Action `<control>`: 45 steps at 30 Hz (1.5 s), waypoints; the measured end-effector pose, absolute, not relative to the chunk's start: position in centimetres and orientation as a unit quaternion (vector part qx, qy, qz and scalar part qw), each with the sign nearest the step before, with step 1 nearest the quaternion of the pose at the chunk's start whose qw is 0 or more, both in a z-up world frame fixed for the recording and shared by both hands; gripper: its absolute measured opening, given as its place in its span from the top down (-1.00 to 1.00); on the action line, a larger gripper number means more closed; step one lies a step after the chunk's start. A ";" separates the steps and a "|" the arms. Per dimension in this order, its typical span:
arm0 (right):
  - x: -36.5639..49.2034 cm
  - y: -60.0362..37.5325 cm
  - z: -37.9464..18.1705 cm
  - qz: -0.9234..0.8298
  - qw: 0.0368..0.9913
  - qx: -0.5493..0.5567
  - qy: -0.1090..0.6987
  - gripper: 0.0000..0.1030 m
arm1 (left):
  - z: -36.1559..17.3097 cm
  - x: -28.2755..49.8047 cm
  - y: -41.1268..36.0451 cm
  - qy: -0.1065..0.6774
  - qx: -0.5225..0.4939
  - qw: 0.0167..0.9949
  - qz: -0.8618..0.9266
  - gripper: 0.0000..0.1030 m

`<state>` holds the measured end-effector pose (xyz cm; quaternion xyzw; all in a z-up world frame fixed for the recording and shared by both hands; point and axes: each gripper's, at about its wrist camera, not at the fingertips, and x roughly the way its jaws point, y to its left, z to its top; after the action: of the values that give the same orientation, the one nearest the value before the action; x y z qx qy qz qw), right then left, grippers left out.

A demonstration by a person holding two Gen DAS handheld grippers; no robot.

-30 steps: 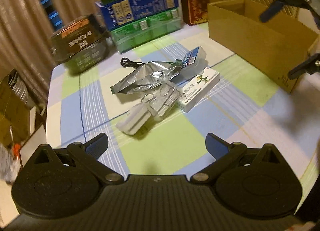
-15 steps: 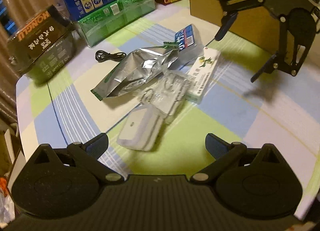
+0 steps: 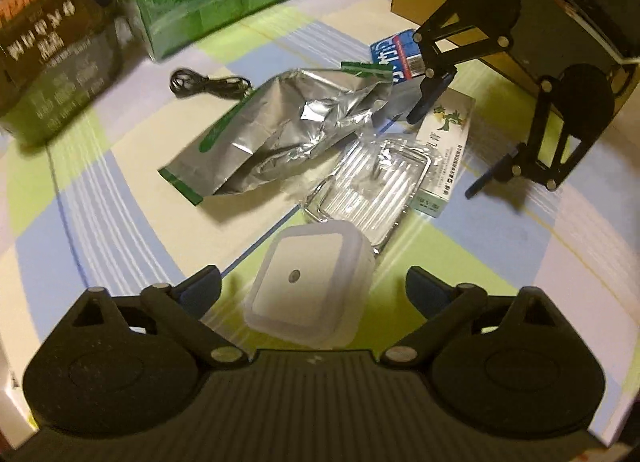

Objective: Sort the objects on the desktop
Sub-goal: 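Grasp the white night-light with the left tool while the right tool grasps the ointment box, then lift and carry the night-light and ointment box toward the cardboard box with both tools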

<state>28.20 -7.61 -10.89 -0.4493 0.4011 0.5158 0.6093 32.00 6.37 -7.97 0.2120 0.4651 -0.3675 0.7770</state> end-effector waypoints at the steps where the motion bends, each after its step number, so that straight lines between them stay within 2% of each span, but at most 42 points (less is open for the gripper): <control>1: 28.3 -7.6 -10.9 0.517 0.607 -0.450 0.402 -0.22 | -8.2 32.3 6.4 0.468 0.209 0.774 -0.371 -0.81; 5: 28.6 -7.5 -10.8 0.518 0.600 -0.452 0.410 0.01 | -8.5 33.2 6.5 0.485 0.188 0.762 -0.386 -0.72; 6: 28.7 -7.5 -10.9 0.518 0.599 -0.449 0.414 0.12 | -8.6 33.4 6.5 0.491 0.185 0.757 -0.390 -0.67; 10: 28.4 -7.7 -10.7 0.510 0.604 -0.431 0.436 0.24 | -9.0 33.4 6.1 0.512 0.190 0.740 -0.392 -0.53; 15: 27.6 -8.3 -10.5 0.461 0.630 -0.392 0.488 0.31 | -8.8 31.8 5.9 0.525 0.173 0.746 -0.372 -0.16; 26: 21.6 -13.8 -9.9 0.351 0.700 -0.239 0.574 0.31 | -8.3 23.3 3.2 0.526 0.125 0.786 -0.299 -0.17; 32: 19.0 -16.4 -9.8 0.321 0.733 -0.201 0.565 0.31 | -8.6 19.1 1.3 0.528 0.090 0.799 -0.272 -0.18; 35: 17.5 -16.9 -9.9 0.322 0.742 -0.205 0.552 0.31 | -8.7 18.3 0.9 0.528 0.077 0.803 -0.266 -0.40; 45: 16.2 -18.3 -9.4 0.307 0.771 -0.165 0.533 0.16 | -8.3 18.4 1.2 0.525 0.048 0.811 -0.254 -0.41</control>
<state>16.22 -18.34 -9.37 -0.1648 0.5326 0.3069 0.7714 18.36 1.23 -8.30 0.0481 0.5252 -0.2538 0.8108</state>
